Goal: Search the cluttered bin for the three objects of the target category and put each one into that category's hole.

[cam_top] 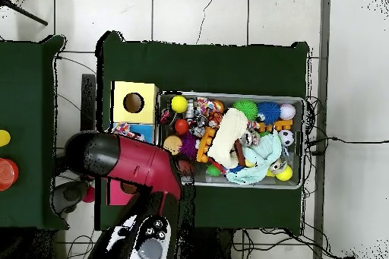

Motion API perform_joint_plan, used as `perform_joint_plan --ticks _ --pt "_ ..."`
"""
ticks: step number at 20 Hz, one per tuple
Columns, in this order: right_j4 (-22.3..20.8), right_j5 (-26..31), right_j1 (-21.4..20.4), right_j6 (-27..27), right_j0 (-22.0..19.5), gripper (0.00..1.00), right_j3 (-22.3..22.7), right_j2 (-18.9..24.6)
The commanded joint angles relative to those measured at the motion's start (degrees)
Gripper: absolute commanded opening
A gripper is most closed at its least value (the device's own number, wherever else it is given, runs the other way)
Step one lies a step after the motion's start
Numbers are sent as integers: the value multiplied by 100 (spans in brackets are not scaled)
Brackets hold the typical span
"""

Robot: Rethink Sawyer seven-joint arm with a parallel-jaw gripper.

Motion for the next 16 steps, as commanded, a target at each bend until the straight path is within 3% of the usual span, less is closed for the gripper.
perform_joint_plan --ticks 1,5,11,16 --pt "387 234 -38 1657 -116 0 502 559" --pt "230 80 12 1532 -44 0 428 438" --pt "-105 -1080 125 1229 64 0 418 300" --pt "-140 -1274 207 1156 41 0 450 344"
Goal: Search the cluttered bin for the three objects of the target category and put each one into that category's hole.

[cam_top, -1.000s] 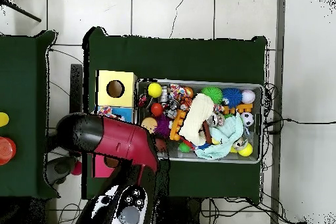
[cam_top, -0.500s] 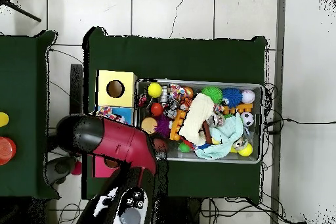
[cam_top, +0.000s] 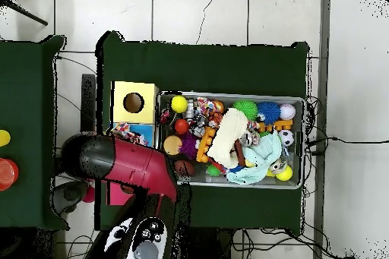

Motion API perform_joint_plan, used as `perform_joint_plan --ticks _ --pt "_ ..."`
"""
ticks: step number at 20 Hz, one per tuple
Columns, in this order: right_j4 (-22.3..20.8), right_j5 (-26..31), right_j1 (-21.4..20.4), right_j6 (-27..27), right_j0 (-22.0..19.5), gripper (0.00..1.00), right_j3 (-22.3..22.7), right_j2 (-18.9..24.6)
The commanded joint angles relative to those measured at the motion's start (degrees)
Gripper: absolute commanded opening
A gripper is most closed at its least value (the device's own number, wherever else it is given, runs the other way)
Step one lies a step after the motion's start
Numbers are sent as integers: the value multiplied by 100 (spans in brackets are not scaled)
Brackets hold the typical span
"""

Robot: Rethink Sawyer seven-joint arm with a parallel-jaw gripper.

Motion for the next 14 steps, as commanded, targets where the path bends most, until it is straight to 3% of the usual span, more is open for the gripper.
perform_joint_plan --ticks 1,6,14 --pt "-225 -566 237 1127 -45 0 425 350" --pt "-327 -843 364 984 -81 0 447 408" --pt "-445 -527 429 969 -128 0 335 384"
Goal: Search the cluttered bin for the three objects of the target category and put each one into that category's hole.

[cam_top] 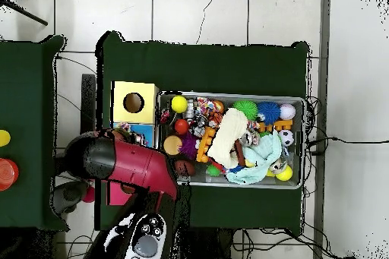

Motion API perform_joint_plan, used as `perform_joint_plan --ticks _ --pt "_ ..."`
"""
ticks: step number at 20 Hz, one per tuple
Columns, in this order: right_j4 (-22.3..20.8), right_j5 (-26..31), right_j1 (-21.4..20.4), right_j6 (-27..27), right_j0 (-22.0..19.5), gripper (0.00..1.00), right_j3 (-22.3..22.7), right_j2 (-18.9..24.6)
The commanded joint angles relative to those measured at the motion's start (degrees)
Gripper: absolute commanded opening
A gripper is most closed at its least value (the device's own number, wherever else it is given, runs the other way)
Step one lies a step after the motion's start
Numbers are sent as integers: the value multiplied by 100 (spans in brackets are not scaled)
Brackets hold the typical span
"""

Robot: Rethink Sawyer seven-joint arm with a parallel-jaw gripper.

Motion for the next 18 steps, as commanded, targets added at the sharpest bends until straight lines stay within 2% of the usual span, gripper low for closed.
perform_joint_plan --ticks 1,8,18 --pt "-239 200 266 973 -161 0 333 420" --pt "-289 1203 160 1202 -53 0 113 230" --pt "-299 1428 47 1282 22 0 65 131"
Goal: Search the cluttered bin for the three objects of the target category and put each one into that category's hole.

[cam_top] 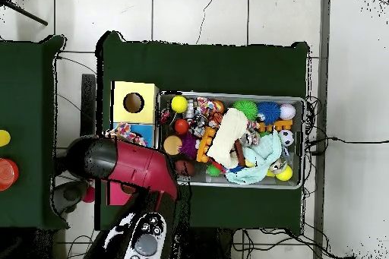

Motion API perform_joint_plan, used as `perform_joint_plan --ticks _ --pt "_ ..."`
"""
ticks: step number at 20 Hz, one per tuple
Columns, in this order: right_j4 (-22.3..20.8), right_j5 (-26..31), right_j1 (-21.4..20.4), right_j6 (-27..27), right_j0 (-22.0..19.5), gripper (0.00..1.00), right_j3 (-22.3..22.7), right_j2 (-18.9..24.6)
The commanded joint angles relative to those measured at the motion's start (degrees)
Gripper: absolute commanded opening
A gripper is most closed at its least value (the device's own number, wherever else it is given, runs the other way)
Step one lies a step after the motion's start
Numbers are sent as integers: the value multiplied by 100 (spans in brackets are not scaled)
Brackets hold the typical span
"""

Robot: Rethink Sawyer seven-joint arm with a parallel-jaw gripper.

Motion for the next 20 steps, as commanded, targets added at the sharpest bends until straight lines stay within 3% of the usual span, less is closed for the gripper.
perform_joint_plan --ticks 1,14,15,20 --pt "-277 565 6 1295 43 0 42 115" --pt "-293 1203 -37 1503 240 0 -372 -242" --pt "-247 1237 -46 1574 286 100 -345 -285" --pt "-264 1345 -4 1525 285 100 -424 -271"
